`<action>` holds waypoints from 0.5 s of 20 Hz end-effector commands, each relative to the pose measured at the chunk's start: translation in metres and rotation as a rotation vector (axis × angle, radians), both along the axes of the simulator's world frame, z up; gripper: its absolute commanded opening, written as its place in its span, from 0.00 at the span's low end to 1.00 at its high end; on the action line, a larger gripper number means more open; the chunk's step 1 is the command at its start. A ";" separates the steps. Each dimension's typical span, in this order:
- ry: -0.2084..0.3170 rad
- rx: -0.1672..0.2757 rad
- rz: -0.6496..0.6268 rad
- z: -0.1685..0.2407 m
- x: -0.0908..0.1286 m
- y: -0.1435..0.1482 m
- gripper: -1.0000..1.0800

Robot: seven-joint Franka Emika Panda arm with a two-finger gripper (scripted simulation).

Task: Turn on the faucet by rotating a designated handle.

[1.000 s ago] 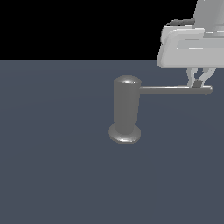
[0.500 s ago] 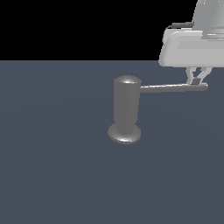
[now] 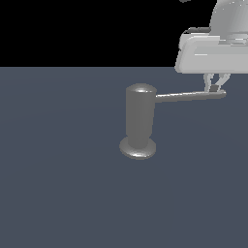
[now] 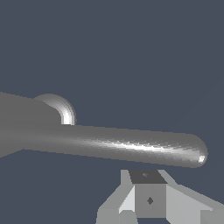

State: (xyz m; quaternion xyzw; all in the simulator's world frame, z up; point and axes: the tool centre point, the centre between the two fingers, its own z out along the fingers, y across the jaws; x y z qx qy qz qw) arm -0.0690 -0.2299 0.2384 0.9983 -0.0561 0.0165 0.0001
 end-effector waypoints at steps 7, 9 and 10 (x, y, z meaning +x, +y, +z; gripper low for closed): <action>0.005 -0.001 -0.005 -0.004 0.029 -0.002 0.00; 0.007 -0.001 -0.007 -0.005 0.035 -0.003 0.00; 0.008 -0.001 -0.008 -0.005 0.038 -0.003 0.00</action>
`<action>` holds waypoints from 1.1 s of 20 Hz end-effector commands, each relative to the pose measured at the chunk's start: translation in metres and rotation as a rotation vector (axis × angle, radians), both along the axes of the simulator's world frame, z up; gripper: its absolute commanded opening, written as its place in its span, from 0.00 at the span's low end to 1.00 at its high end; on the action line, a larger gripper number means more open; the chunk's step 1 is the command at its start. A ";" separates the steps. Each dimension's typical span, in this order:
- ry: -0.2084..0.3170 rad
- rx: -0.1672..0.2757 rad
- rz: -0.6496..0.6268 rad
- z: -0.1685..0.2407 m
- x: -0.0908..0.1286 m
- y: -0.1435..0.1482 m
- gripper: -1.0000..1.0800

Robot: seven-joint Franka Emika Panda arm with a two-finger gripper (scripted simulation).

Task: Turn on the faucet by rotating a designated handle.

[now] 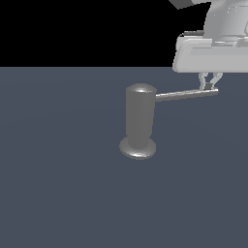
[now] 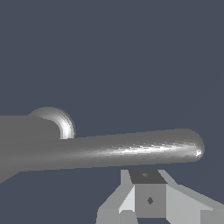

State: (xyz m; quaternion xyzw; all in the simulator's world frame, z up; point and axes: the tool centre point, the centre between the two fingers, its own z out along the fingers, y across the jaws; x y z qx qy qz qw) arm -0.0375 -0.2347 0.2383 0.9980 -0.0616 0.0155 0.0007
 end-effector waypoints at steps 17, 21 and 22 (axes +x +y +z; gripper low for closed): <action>0.017 0.002 -0.012 -0.011 0.056 -0.004 0.00; 0.020 0.002 -0.015 -0.012 0.067 -0.006 0.00; 0.020 0.002 -0.016 -0.013 0.069 -0.006 0.00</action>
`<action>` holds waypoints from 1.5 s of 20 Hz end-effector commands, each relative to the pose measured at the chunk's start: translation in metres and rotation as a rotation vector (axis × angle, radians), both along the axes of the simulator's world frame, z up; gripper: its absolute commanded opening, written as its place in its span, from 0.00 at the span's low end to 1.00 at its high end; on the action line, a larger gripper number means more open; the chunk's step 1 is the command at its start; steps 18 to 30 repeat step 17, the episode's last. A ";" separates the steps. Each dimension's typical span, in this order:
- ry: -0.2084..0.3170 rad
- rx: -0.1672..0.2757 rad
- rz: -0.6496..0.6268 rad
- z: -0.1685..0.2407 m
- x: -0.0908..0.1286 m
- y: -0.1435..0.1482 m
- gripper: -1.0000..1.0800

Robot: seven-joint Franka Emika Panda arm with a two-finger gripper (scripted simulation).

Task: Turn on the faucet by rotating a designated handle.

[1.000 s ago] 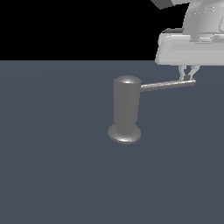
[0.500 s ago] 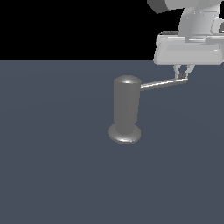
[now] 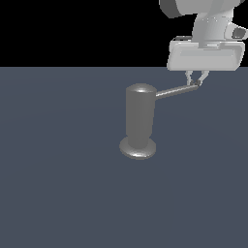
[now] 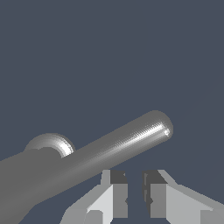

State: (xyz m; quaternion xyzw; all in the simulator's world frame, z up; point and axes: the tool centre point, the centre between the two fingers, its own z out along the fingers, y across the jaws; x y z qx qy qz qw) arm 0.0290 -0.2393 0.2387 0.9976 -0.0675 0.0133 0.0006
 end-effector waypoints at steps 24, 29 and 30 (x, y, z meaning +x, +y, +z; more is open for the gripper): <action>0.025 0.003 -0.016 -0.018 0.043 -0.007 0.00; 0.025 0.003 -0.016 -0.018 0.043 -0.007 0.00; 0.025 0.003 -0.016 -0.018 0.043 -0.007 0.00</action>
